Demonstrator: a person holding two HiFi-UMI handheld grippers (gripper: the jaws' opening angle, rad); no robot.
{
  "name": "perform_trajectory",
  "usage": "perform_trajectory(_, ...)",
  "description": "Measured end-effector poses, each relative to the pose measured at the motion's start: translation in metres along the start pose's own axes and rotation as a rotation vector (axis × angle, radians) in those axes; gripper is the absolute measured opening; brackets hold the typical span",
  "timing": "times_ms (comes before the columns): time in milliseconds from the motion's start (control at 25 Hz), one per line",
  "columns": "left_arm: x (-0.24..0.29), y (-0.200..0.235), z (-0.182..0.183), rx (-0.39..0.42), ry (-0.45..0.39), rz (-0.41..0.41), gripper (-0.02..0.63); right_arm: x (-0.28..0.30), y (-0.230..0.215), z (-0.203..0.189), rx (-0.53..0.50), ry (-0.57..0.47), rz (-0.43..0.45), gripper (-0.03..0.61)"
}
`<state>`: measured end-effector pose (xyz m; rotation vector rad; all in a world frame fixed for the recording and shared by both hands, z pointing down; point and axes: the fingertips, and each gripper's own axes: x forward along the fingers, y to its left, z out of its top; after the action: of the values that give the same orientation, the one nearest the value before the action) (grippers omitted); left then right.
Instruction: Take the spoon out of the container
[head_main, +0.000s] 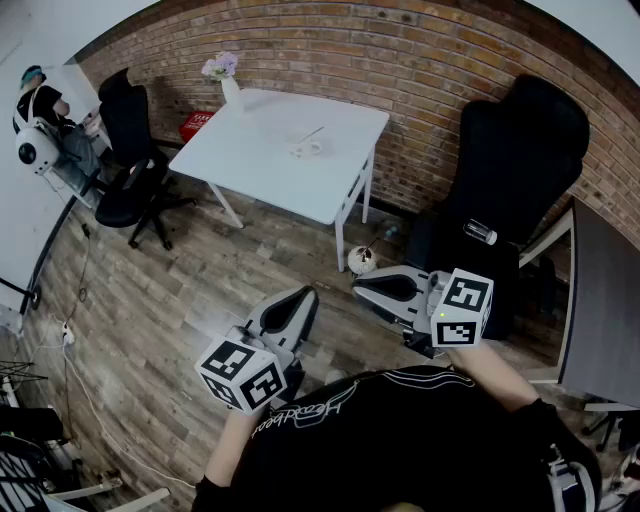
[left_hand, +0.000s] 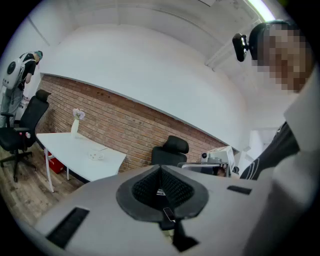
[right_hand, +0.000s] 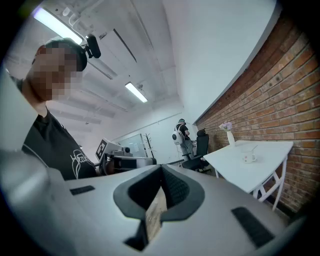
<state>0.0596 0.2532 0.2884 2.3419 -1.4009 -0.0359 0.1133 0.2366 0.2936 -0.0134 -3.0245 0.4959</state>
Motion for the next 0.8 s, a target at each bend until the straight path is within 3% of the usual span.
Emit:
perform_trajectory(440, 0.008, 0.031, 0.004, -0.025, 0.028, -0.008, 0.008, 0.023, -0.023, 0.000, 0.066, -0.002, -0.004, -0.003)
perform_trajectory(800, 0.018, 0.089, 0.014, -0.035, 0.046, -0.018, 0.008, 0.064, -0.061, 0.002, 0.099, -0.017, -0.017, -0.003)
